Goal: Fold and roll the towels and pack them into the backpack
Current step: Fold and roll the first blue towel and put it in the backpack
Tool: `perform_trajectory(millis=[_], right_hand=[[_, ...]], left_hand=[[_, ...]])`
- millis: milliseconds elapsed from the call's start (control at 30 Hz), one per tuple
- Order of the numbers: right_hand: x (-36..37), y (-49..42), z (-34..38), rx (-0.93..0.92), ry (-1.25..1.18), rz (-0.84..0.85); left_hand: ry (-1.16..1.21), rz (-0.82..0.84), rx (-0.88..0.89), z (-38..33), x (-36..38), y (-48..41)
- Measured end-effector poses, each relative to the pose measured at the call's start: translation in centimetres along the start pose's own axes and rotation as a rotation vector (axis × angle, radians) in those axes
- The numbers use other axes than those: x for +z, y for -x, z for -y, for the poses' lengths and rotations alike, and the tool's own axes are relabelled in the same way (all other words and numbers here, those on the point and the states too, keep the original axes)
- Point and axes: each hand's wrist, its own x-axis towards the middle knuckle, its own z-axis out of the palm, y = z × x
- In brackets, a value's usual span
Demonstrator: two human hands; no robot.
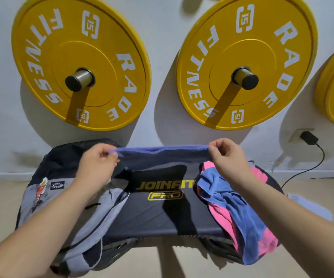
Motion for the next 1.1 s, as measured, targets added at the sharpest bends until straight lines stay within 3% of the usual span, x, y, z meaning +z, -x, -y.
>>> perform_trajectory(millis=[167, 467, 600, 733, 967, 1100], right_hand=[[-0.5, 3.9, -5.5, 0.152, 0.204, 0.377], [0.3, 6.0, -8.8, 0.279, 0.445, 0.729], [1.6, 5.2, -10.0, 0.326, 0.352, 0.62], [4.2, 2.8, -11.0, 0.303, 0.315, 0.388], [8.9, -2.8, -15.2, 0.286, 0.363, 0.283], [10.3, -3.9, -17.4, 0.253, 0.381, 0.231]], left_hand=[[-0.219, 0.305, -0.202, 7.3, 0.4, 4.3], [-0.388, 0.575, -0.373, 10.3, 0.3, 5.6], [-0.452, 0.571, -0.373, 10.5, 1.1, 4.2], [-0.413, 0.424, -0.273, 10.8, 3.1, 0.4], [-0.461, 0.249, -0.203, 11.6, 8.7, -4.8], [-0.666, 0.204, -0.1, 13.6, 10.4, -5.8]])
